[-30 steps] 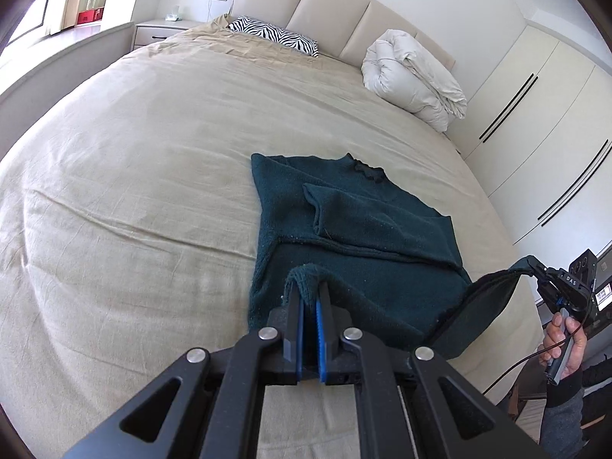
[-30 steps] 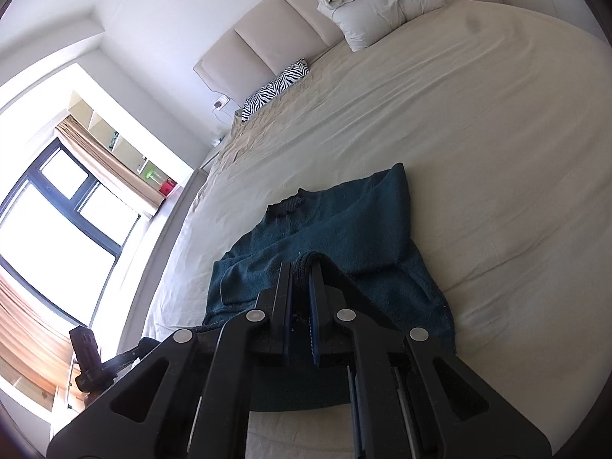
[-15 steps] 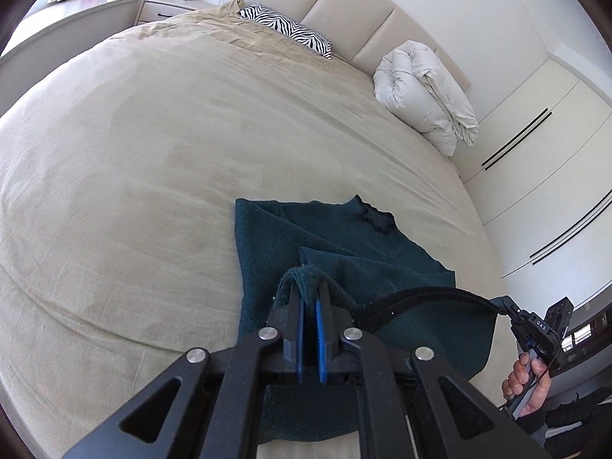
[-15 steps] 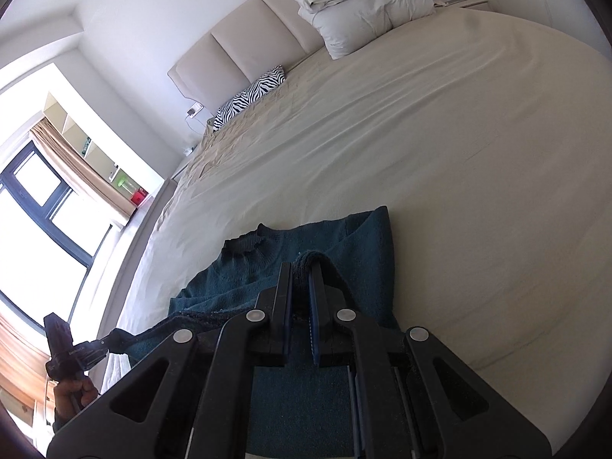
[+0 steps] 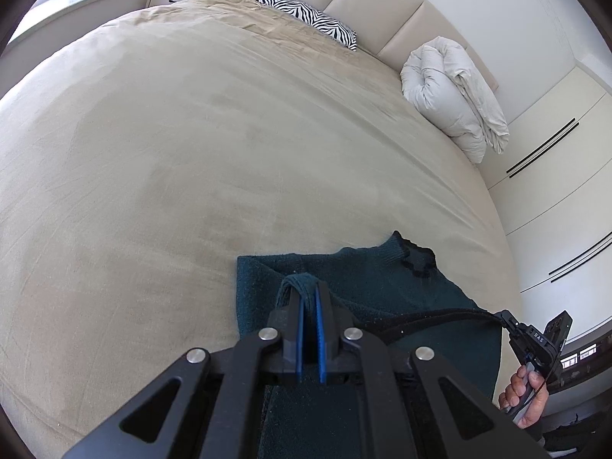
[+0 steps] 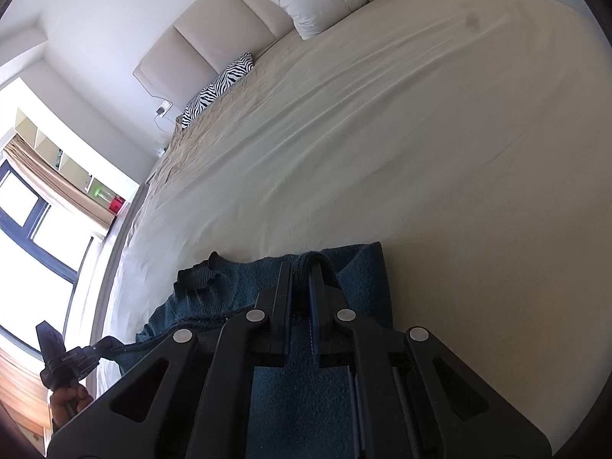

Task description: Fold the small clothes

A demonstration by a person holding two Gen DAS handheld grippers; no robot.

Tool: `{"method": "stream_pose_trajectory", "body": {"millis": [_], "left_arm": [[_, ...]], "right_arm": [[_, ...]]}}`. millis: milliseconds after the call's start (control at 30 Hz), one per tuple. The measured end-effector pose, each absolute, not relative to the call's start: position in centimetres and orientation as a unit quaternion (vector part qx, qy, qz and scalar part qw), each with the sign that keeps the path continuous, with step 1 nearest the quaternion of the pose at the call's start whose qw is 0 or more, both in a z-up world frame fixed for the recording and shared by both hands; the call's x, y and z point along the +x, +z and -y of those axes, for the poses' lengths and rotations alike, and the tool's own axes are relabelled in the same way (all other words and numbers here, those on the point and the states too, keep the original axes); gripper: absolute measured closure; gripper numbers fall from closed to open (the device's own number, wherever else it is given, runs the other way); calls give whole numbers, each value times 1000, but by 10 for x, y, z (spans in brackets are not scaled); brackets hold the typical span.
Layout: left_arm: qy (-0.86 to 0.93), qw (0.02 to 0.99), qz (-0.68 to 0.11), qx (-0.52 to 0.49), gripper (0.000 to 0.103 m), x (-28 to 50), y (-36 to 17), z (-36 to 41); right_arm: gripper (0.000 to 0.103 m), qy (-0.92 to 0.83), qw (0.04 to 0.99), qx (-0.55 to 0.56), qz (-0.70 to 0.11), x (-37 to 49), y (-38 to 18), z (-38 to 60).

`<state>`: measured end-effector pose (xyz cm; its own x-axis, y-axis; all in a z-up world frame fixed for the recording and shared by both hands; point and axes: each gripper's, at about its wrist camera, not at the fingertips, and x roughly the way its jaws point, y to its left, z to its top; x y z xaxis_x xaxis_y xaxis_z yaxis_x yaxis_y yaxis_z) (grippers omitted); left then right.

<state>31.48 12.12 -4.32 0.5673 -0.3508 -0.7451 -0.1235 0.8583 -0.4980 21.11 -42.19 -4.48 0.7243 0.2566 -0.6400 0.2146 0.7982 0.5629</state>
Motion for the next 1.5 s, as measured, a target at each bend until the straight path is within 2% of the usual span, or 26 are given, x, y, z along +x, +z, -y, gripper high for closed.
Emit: {"method": "stream_pose_trajectory", "body": {"millis": [100,133,167,200,233,267,433,467,533,600,633,867,900,1000,1067,1100,1133,1267,1333,1467,1500], "left_arm": [[-57,852,-457,-249,94,327,-53,-122],[-48,856,-455,-241,85,328,-54,-123],[-42,859,-451,-237,81,328,-56,-125],[-40,860,-448,-239,69,326,-56,-127],[-39,860,-445,-246,60,322,-57,-131],[-34,861,-443,-249,58,319,-59,-134],[-30,867,-434,-241,56,290,-62,-139],[-34,869,-431,-241,54,283,-62,-138],[-42,870,-425,-245,41,268,-64,-136],[-42,873,-416,-251,39,253,-66,-137],[-42,874,-413,-253,37,246,-67,-138],[-64,857,-451,-240,38,229,-88,-124],[-68,858,-451,-236,39,226,-88,-121],[-74,859,-454,-224,45,221,-90,-114],[-75,859,-455,-223,58,217,-93,-110],[-78,858,-455,-223,67,215,-93,-109],[-78,860,-454,-221,72,212,-93,-107],[-73,866,-453,-197,76,201,-95,-99],[-69,867,-454,-191,81,199,-95,-98],[-67,868,-455,-186,88,195,-93,-99],[-66,869,-455,-183,88,194,-92,-99]], "right_arm": [[93,-2,859,341,-382,227,-64,430],[88,-9,856,343,-386,232,-69,431],[63,-18,860,338,-382,232,-70,432],[28,-23,865,335,-373,231,-70,432],[19,-26,869,338,-361,227,-69,434],[18,-26,872,340,-351,222,-67,436],[22,-23,872,326,-365,199,-67,440],[27,-22,873,319,-368,192,-66,439],[37,-17,876,298,-380,181,-67,434],[48,-14,879,268,-395,172,-68,426],[49,-14,880,251,-402,170,-70,422],[51,-12,870,226,-437,153,-85,409],[56,-7,870,226,-438,150,-84,409],[59,2,871,207,-445,141,-84,399],[61,3,870,198,-451,136,-85,395],[67,3,870,196,-453,132,-85,393],[69,1,870,194,-453,128,-85,392],[75,0,870,196,-451,112,-85,391],[80,-5,870,195,-452,104,-86,393],[96,-14,871,205,-446,95,-87,397],[96,-19,873,207,-442,91,-86,400]]}}
